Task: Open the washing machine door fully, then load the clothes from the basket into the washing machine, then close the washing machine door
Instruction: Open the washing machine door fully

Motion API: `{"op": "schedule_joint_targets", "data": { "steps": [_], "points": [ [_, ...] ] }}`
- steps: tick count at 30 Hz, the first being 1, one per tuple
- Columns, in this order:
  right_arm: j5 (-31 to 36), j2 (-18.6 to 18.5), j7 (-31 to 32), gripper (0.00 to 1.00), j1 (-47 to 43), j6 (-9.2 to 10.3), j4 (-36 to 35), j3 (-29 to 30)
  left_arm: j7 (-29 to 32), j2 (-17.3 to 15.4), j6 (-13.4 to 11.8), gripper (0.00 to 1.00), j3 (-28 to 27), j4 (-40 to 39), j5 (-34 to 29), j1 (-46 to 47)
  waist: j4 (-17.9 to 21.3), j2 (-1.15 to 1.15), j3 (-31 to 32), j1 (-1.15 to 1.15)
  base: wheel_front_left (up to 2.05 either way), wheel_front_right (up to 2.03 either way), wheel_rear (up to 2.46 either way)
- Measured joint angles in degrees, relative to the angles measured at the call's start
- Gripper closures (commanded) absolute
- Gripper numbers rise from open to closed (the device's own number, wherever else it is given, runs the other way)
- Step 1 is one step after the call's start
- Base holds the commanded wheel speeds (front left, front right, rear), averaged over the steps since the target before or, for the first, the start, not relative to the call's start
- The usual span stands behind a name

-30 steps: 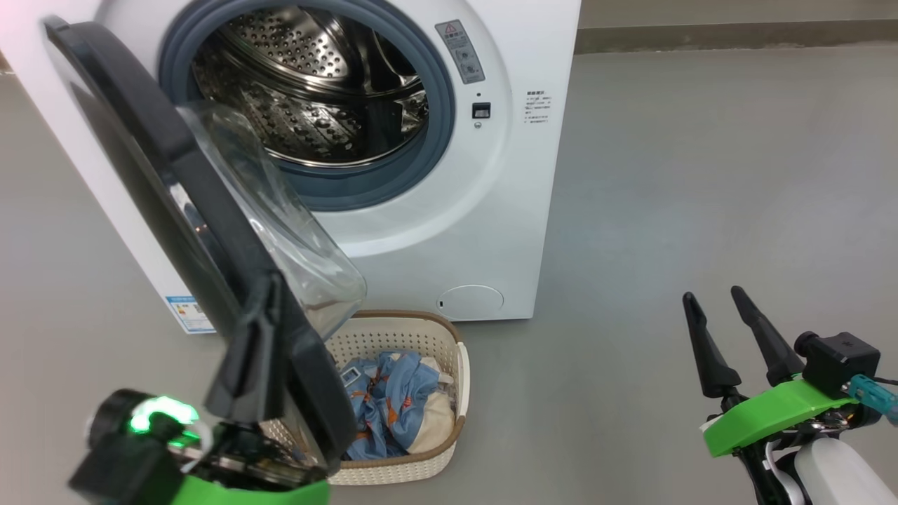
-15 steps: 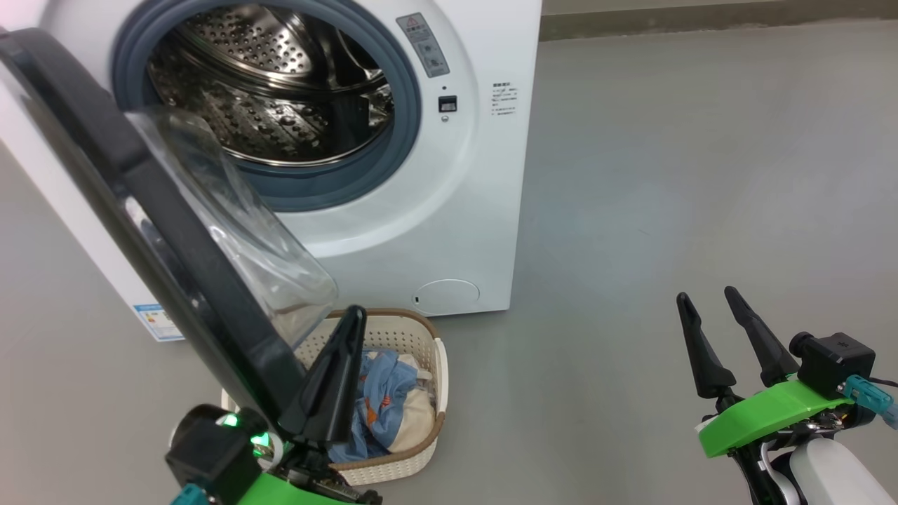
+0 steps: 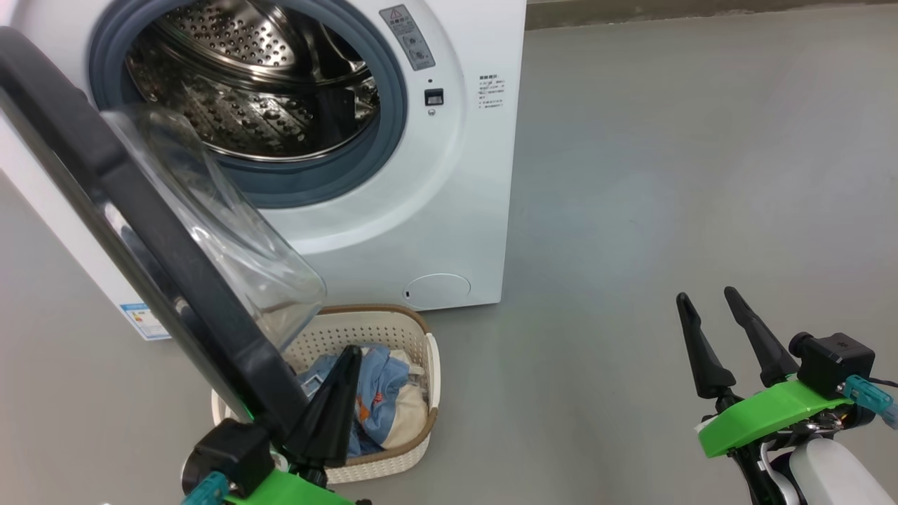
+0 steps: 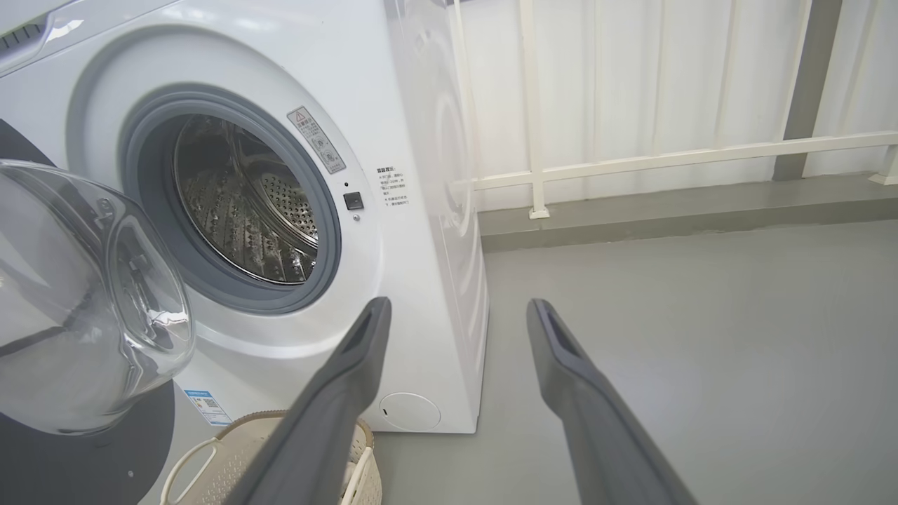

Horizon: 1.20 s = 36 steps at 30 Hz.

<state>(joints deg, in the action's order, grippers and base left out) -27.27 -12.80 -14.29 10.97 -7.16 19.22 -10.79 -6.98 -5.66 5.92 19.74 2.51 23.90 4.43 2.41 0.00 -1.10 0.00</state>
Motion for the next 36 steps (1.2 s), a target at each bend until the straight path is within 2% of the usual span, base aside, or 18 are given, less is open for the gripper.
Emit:
{"op": "schedule_joint_targets", "data": {
  "steps": [4,20,36],
  "points": [
    [-0.01,0.03,0.00,0.00,0.01,-0.01,0.27,-0.19,0.00,-0.01,-0.94,1.00,-0.42,2.22,0.33,0.02,-0.36,0.00,0.04,0.00,0.00,0.00,0.00],
    [-0.49,0.05,0.00,0.00,0.03,0.00,0.92,-1.57,-0.16,0.45,-1.71,1.00,-0.93,8.33,1.85,1.55,-3.41,0.00,0.47,0.00,0.00,0.00,0.00],
    [-0.51,0.56,0.00,0.00,0.02,0.00,0.96,-1.21,-0.49,0.71,-2.32,1.00,-0.70,8.45,2.23,1.48,-8.19,0.00,0.55,0.00,0.00,0.00,0.00]
  ]
}}
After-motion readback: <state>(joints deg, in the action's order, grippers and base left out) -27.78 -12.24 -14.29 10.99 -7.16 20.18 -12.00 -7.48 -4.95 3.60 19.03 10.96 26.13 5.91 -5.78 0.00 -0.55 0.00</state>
